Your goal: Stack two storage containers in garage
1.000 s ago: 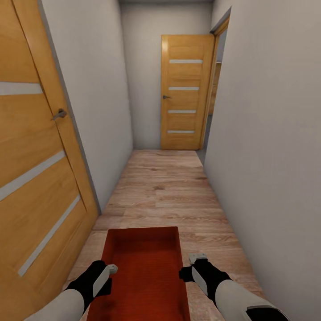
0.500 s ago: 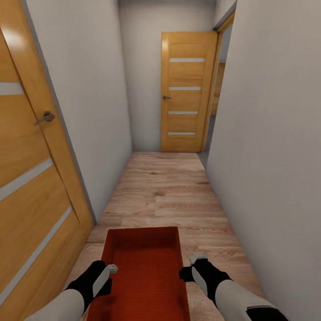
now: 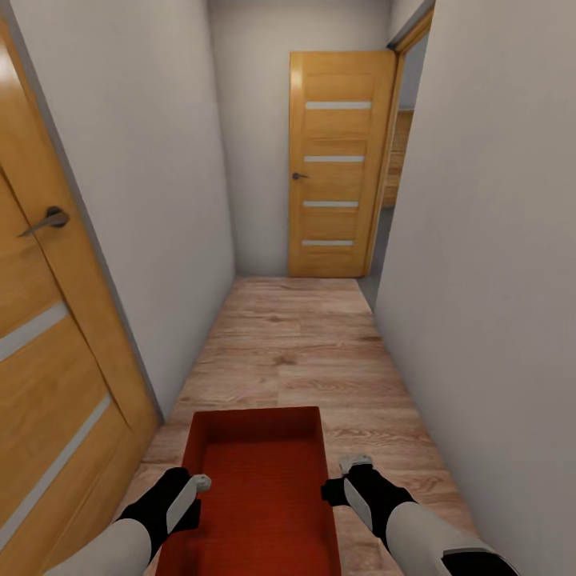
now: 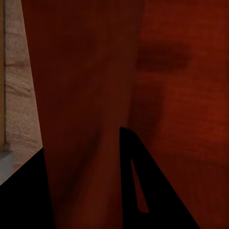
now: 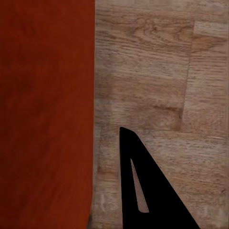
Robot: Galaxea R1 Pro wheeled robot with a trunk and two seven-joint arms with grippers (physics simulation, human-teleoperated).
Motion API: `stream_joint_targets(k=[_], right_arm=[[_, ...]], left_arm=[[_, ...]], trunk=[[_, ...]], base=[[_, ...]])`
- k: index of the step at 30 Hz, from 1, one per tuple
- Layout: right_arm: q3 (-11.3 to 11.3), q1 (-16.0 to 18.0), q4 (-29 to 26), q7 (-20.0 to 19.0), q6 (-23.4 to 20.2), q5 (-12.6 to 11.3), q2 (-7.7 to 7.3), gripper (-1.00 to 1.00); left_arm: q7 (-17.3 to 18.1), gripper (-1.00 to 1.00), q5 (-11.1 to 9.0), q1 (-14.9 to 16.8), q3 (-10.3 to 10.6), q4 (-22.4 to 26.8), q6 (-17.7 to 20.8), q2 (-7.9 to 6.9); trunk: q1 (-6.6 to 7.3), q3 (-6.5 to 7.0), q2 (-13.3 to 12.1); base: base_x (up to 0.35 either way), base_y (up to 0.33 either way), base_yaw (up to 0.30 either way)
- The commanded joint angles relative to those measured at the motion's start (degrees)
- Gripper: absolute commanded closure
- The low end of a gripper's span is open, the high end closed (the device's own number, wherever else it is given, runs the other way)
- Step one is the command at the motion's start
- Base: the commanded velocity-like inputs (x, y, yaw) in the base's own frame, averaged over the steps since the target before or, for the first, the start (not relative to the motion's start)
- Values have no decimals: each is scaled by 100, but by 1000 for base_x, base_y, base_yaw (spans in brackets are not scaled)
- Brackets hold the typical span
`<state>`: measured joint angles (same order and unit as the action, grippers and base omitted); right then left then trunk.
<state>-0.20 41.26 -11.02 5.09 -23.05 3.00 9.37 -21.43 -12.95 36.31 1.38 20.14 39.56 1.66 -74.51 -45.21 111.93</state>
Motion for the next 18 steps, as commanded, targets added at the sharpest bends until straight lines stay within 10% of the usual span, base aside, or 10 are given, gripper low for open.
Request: stream_joint_targets(k=[1,18], right_arm=[[57,-4,-6,36,-49,175,-224,100],[60,-4,-6,36,-47,175,-225,100]], left_arm=[[34,100,-322,8,-41,17,-54,-3],[34,100,-322,8,-41,17,-54,-5]], trunk=[[-3,-6,2],[-3,-6,2]], base=[[342,0,0],[342,0,0]])
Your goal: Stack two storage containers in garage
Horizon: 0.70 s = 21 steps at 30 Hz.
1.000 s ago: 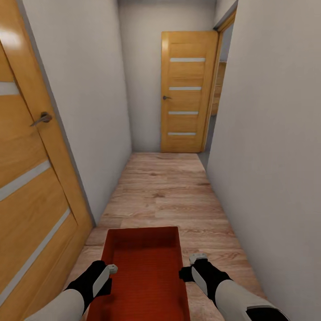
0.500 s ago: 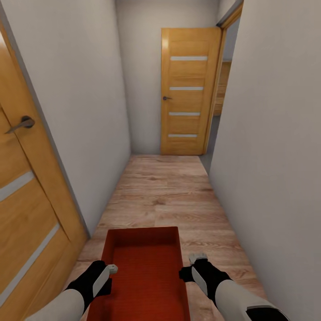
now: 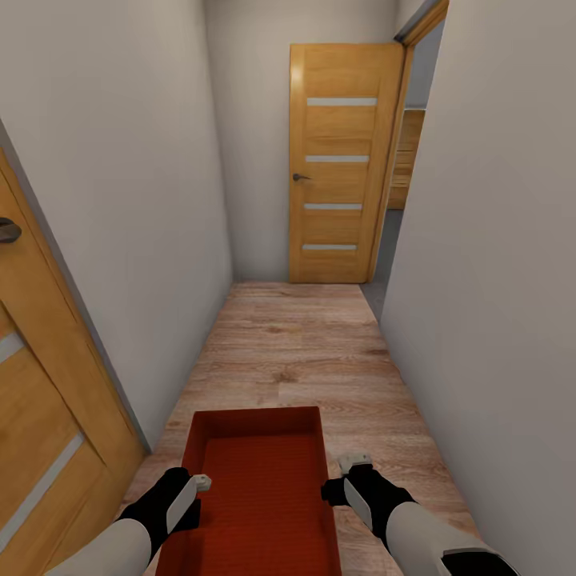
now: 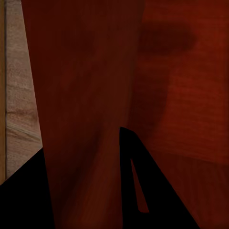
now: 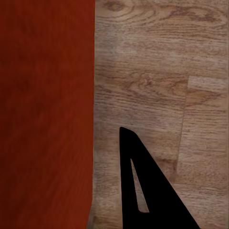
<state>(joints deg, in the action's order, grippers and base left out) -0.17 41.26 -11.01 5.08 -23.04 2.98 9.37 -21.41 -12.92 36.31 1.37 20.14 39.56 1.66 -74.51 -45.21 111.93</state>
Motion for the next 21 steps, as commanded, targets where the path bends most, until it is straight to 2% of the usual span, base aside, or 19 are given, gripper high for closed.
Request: stream_joint_targets(k=[1,21], right_arm=[[57,-4,-6,37,-49,176,-225,100],[56,-4,-6,37,-51,177,-225,100]], left_arm=[[32,100,-325,7,-40,16,-54,-5],[32,100,-325,7,-40,16,-54,-1]], trunk=[[-3,-6,2],[-3,-6,2]], base=[[342,0,0],[342,0,0]])
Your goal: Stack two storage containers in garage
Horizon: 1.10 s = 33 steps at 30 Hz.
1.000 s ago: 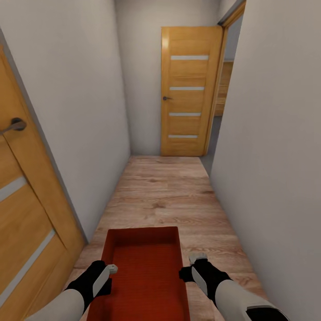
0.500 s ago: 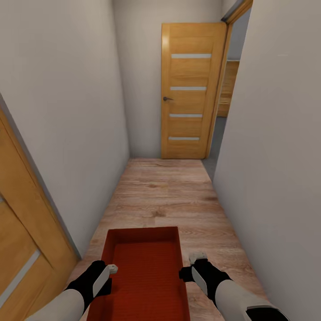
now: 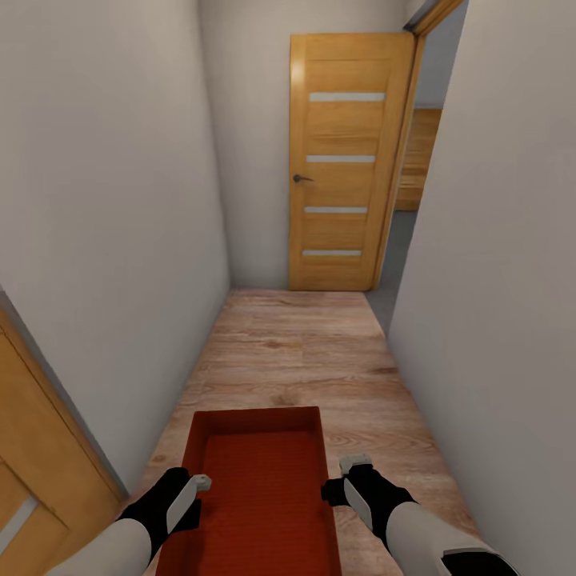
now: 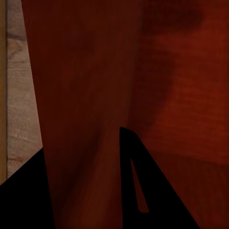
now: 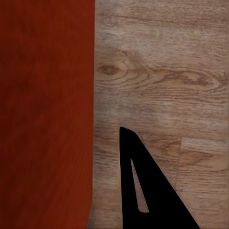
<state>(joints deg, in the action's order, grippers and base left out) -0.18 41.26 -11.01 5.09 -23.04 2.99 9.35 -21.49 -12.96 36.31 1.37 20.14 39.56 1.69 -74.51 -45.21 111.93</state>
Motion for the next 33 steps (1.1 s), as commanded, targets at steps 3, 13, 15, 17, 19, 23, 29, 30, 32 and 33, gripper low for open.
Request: stream_joint_targets(k=[3,13,15,17,19,23,29,30,32,33], right_arm=[[55,-4,-6,36,-51,175,-223,100],[56,-4,-6,36,-49,182,-217,100],[56,-4,-6,36,-48,178,-220,100],[59,-4,-6,36,-48,176,-222,100],[58,-4,-6,36,-48,178,-222,100],[60,-4,-6,36,-50,176,-219,100],[57,-4,-6,36,-45,177,-222,100],[55,-4,-6,36,-48,176,-223,100],[55,-4,-6,36,-46,176,-223,100],[57,-4,-6,36,-44,175,-223,100]], left_arm=[[39,100,-321,7,-40,17,-54,-4],[39,100,-321,7,-40,17,-54,-8],[39,100,-321,7,-40,17,-54,-7],[39,100,-321,7,-40,17,-54,-9],[39,100,-321,7,-40,17,-54,-10],[39,100,-321,7,-40,17,-54,-10],[39,100,-321,7,-40,17,-54,-11],[39,100,-321,7,-40,17,-54,-11],[39,100,-321,7,-40,17,-54,-11],[39,100,-321,7,-40,17,-54,-11]], trunk=[[-3,-6,2],[-3,-6,2],[-3,-6,2],[-3,-6,2],[-3,-6,2],[-3,-6,2],[-3,-6,2],[-3,-6,2],[-3,-6,2],[-3,-6,2]], base=[[342,0,0],[342,0,0],[342,0,0],[342,0,0],[342,0,0],[342,0,0],[342,0,0],[342,0,0],[342,0,0],[342,0,0]])
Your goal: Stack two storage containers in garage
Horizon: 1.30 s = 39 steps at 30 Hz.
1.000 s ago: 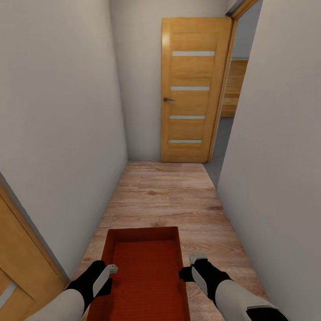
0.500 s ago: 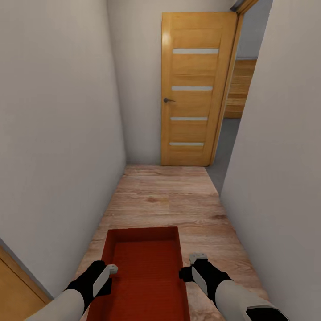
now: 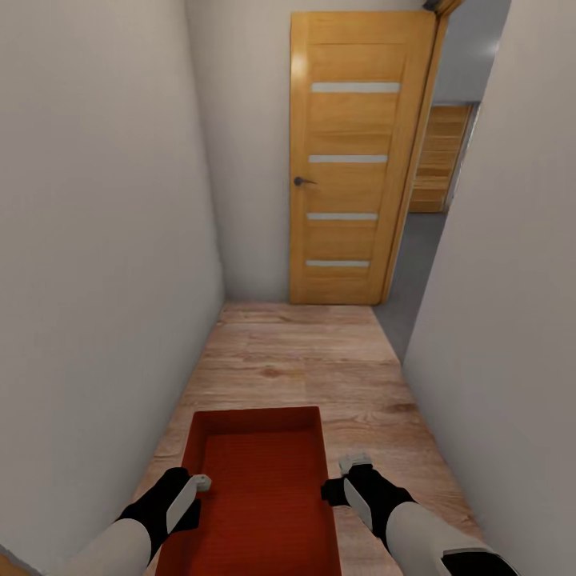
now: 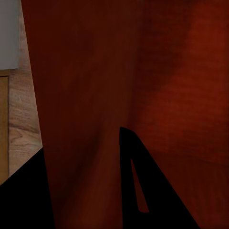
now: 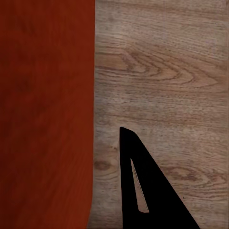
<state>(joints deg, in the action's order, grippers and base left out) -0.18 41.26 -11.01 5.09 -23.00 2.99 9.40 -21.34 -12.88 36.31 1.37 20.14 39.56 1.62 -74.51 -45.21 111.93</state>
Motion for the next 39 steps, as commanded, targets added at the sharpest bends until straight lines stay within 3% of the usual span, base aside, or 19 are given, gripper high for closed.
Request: stream_joint_targets(k=[1,39], right_arm=[[55,-4,-6,36,-48,177,-228,100],[60,-4,-6,36,-49,184,-219,100]], left_arm=[[24,100,-329,8,-40,16,-54,-4],[24,100,-329,8,-40,16,-97,-4]], trunk=[[-3,-6,2],[-3,-6,2]], base=[[342,0,0],[342,0,0]])
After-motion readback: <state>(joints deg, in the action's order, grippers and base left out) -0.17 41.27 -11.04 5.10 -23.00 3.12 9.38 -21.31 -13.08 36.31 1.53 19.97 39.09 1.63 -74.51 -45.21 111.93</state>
